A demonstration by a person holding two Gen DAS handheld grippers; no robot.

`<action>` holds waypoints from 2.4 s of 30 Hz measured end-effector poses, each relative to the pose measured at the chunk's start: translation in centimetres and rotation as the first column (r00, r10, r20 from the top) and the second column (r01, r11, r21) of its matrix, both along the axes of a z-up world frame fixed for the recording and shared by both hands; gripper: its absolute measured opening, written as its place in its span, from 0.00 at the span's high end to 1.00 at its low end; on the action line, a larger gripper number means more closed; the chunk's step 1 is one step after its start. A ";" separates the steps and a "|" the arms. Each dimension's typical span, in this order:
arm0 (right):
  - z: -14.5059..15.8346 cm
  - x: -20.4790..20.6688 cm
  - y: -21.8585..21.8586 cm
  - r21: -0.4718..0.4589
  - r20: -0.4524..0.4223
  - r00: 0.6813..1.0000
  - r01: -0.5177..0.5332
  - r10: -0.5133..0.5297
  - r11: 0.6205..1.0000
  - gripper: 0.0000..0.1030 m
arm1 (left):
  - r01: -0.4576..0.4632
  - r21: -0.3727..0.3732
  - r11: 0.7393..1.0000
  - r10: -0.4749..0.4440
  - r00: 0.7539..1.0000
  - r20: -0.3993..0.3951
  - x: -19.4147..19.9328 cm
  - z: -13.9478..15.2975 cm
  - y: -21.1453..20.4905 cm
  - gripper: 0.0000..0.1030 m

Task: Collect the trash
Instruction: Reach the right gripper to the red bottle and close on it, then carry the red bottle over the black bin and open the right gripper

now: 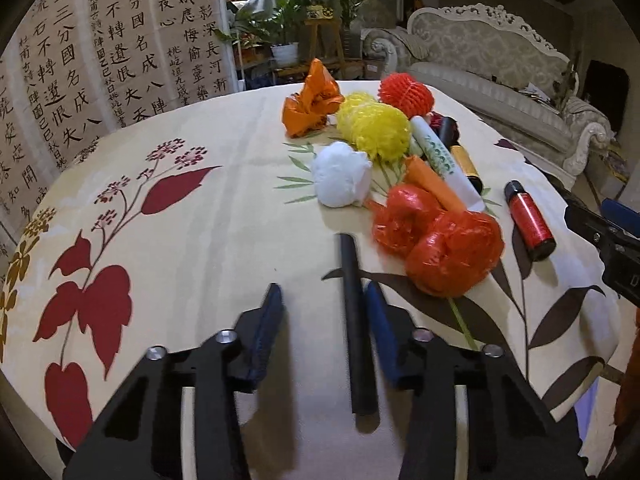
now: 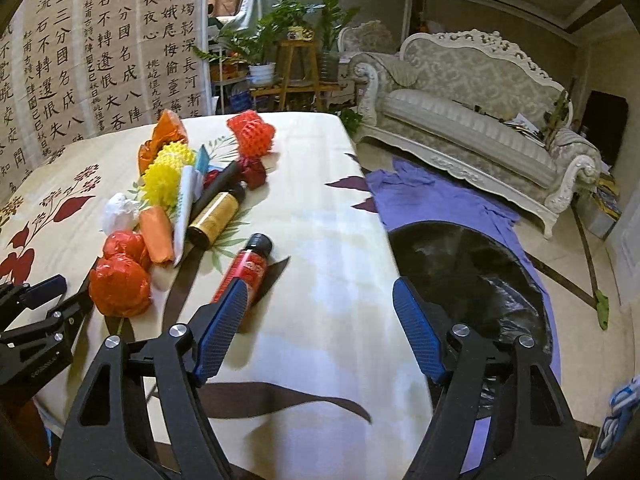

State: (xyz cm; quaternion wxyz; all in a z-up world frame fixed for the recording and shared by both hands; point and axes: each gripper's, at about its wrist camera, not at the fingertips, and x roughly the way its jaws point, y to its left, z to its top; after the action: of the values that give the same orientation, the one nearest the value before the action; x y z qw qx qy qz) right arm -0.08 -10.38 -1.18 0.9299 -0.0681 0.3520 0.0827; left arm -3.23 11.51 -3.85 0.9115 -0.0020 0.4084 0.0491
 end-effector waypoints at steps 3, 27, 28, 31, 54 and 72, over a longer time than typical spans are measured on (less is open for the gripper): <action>-0.3 0.3 0.9 -0.001 -0.006 1.000 -0.021 0.021 1.000 0.30 | -0.028 -0.005 1.000 0.028 1.000 0.003 0.0 0.1 0.7 0.83; -1.0 0.9 -0.2 0.029 -0.040 0.999 -0.004 0.005 1.000 0.78 | -0.026 -0.106 0.994 0.040 0.991 0.127 -0.6 3.3 0.4 0.89; -0.7 0.7 -1.0 0.028 -0.025 1.000 0.013 -0.013 1.000 0.78 | -0.012 -0.108 0.994 0.027 0.990 0.138 -0.5 3.6 -0.2 0.89; 0.3 0.4 -3.2 0.028 0.006 0.998 0.057 -0.057 0.998 0.78 | 0.040 -0.114 0.993 -0.020 0.985 0.172 -0.3 4.6 -2.3 0.89; -0.3 2.9 -15.7 0.082 0.081 0.970 0.224 -0.230 0.971 0.78 | 0.313 -0.056 0.948 -0.296 0.933 0.206 6.8 4.4 -19.3 0.89; -1.7 5.4 -19.7 0.127 0.032 0.958 0.280 -0.286 0.952 0.63 | 0.332 -0.052 0.942 -0.322 0.936 0.144 10.5 2.9 -23.5 0.48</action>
State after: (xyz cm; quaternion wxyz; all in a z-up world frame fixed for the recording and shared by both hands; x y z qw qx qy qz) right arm 5.32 -30.11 -2.91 0.9430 0.0375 0.3292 -0.0320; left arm 7.31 -12.01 -0.97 0.9315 0.0282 0.3428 -0.1187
